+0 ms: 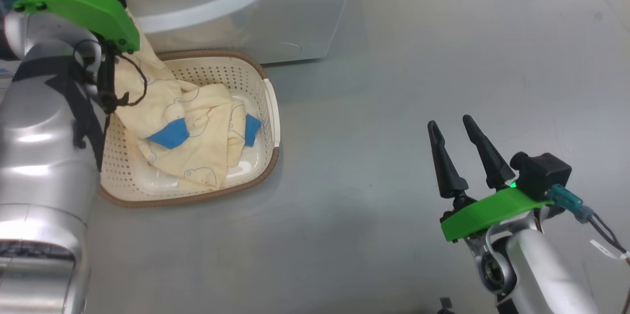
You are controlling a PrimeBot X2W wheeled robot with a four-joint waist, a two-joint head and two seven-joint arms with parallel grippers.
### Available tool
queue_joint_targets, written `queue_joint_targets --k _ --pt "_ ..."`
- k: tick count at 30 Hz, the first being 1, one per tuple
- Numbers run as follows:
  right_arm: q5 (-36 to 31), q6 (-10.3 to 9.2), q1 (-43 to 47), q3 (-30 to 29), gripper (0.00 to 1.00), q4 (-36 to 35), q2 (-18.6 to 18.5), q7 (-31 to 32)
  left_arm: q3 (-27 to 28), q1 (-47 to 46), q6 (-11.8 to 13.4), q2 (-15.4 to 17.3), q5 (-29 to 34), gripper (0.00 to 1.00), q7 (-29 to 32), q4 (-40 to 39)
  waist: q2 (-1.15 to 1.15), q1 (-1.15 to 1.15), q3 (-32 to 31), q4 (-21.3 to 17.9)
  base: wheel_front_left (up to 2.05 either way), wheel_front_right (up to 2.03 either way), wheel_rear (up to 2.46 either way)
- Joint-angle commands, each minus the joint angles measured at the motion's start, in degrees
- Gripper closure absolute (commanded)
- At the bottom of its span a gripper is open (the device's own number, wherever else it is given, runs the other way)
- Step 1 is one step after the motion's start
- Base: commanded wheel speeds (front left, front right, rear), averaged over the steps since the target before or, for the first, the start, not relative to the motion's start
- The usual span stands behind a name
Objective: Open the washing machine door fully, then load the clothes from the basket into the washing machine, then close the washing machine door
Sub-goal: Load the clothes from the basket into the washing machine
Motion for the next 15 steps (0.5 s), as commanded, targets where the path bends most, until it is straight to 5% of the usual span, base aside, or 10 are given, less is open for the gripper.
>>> queue_joint_targets --k 1,15 --pt "-0.7 0.09 0.0 0.7 0.0 -1.3 -0.6 -0.5 0.9 -0.2 -0.1 1.7 -0.4 0.0 -0.6 -2.9 0.0 0.0 -0.6 0.6 0.0 0.0 0.0" --pt "-2.7 0.09 1.9 -1.7 0.0 -1.2 -0.6 -0.5 3.0 21.6 2.8 0.6 -0.3 0.0 -0.6 -22.3 0.0 0.0 -4.6 4.3 0.0 0.0 0.0"
